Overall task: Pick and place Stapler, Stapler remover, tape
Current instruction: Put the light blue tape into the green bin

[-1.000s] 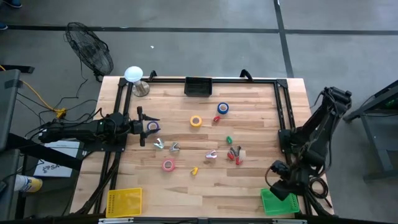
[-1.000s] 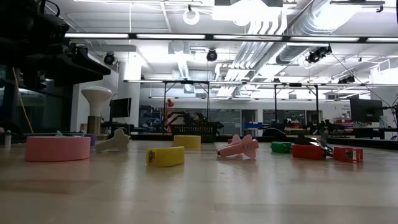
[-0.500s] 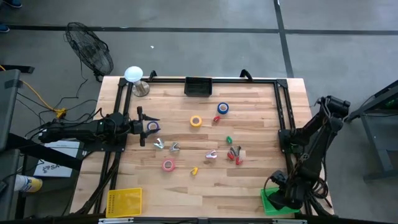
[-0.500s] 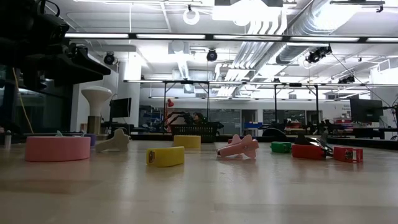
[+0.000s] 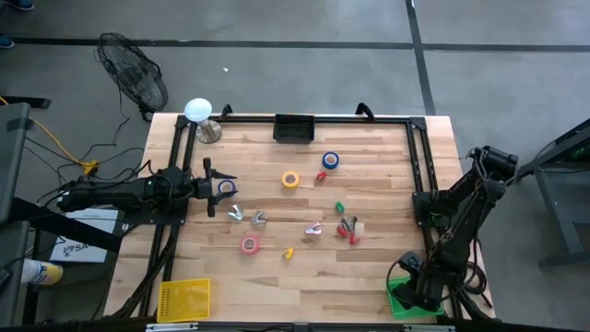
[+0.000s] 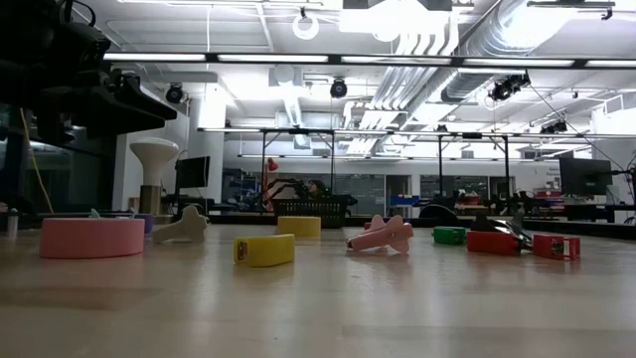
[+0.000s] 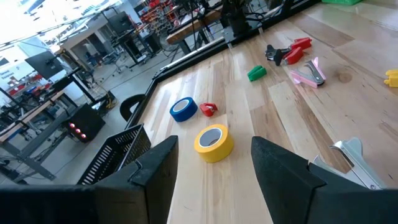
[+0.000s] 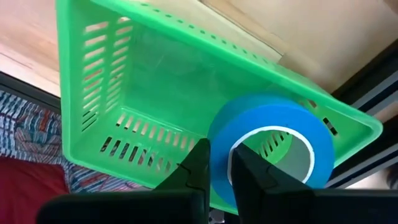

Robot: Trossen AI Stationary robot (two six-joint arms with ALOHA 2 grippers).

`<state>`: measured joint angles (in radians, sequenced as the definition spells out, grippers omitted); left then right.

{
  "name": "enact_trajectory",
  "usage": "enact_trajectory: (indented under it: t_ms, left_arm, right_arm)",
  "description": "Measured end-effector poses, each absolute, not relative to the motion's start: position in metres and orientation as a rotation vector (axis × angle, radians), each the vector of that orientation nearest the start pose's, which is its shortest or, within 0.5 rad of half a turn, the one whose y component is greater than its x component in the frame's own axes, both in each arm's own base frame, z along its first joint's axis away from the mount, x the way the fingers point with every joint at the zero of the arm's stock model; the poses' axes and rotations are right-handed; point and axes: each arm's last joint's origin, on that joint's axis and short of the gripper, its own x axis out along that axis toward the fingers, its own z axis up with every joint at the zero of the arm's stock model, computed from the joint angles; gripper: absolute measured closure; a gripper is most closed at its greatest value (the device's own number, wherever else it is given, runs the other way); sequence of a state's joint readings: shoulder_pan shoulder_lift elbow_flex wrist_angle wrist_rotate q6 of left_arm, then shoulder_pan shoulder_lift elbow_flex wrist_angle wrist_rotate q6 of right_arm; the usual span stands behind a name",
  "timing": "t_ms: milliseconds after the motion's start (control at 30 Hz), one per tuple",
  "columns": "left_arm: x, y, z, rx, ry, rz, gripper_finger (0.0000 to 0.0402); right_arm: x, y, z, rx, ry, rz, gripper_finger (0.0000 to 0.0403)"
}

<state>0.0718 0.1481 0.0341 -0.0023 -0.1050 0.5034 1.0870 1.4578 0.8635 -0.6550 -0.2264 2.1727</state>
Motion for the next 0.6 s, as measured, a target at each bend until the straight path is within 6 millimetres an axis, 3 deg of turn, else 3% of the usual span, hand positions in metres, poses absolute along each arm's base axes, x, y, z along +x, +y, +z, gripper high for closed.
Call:
enact_trajectory:
  t_ms: [367, 600]
  left_arm:
    - [0.1045, 0.0106, 0.163, 0.504, 0.158, 0.144, 0.0204]
    - [0.1045, 0.0105, 0.163, 0.503, 0.159, 0.143, 0.0204]
  right_arm:
    - [0.1141, 0.2326, 0.1801, 1.076, 1.676, -0.624, 0.037]
    - [0.1144, 0.2325, 0.1783, 1.069, 1.674, -0.637, 0.0342]
